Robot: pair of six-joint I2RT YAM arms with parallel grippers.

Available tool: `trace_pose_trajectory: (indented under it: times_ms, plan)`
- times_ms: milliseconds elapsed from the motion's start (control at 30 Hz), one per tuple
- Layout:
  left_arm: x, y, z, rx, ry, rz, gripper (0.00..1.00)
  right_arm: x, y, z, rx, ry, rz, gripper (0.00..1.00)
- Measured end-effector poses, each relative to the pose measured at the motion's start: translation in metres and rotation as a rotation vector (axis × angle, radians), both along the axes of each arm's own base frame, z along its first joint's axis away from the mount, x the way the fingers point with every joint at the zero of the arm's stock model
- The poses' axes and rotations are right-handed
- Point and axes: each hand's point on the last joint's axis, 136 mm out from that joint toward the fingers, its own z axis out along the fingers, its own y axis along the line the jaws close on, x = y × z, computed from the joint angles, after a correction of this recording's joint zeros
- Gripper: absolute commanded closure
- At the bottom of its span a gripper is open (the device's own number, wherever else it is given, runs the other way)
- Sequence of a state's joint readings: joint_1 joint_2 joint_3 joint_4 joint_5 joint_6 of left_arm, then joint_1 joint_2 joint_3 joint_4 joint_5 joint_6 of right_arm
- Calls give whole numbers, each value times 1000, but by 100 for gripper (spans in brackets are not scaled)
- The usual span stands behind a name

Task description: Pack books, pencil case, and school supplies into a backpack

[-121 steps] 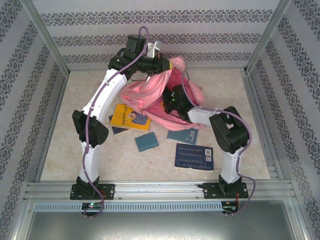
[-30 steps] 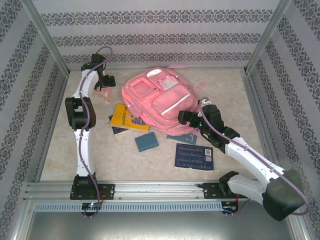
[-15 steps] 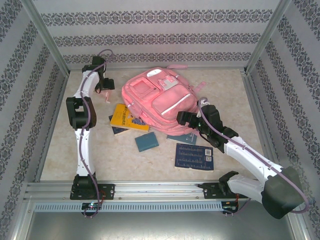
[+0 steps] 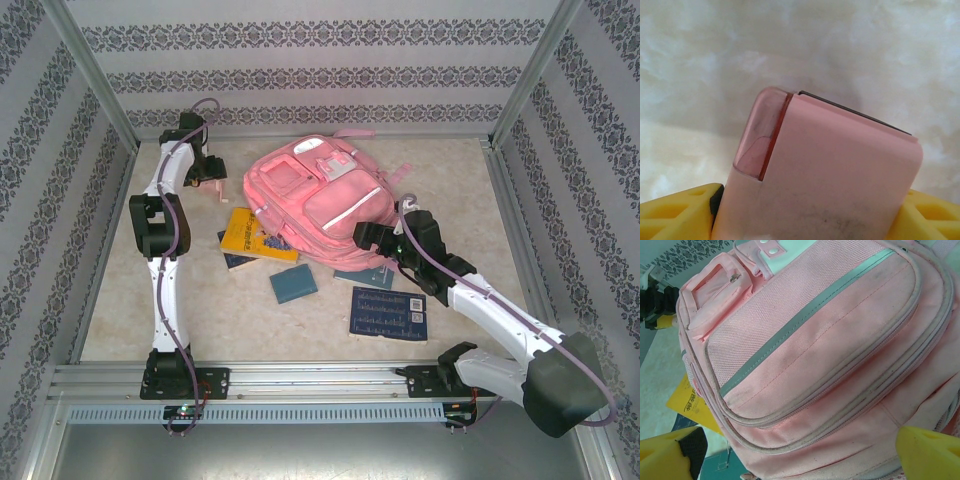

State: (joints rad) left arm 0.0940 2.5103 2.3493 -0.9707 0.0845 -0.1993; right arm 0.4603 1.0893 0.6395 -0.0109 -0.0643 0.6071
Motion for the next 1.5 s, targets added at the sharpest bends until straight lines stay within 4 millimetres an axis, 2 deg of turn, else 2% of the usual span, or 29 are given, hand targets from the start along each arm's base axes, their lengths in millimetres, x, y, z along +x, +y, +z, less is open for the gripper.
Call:
trace_pose_trajectory:
  times_ms: [167, 333, 433, 600, 700, 800, 933, 1133, 1267, 1367, 1500]
  plan:
    - [-3, -12, 4, -75, -3, 8, 40, -1, 2, 0, 2, 1, 8, 3]
    - [-29, -24, 11, -145, 19, 30, 40, -5, 9, 0, 3, 2, 39, 3]
    - [-47, -30, 29, -176, -3, 48, 40, -8, 15, 4, 8, 6, 67, 3]
    - [-70, -40, 81, -236, -127, 69, 40, -5, 23, 20, 39, -13, 100, 3]
    - [-84, -47, 105, -277, -193, 70, 40, -4, 30, 23, 52, -6, 126, 3]
    - [-103, -56, 116, -311, -227, 62, 40, -4, 38, 22, 70, 12, 161, 3]
    - [-133, -71, 116, -341, -233, 38, 41, -4, 48, 21, 104, 48, 212, 3]
    - [-174, -119, 127, -367, -256, -91, 42, 0, 59, 19, 164, 104, 263, 3]
    - [-191, -162, 137, -345, -300, -260, 44, 4, 62, 17, 223, 145, 278, 3]
    - [-205, -195, 137, -331, -316, -396, 44, 3, 65, 17, 255, 169, 290, 3]
    - [-215, -219, 134, -316, -333, -518, 44, 4, 66, 22, 300, 183, 292, 2]
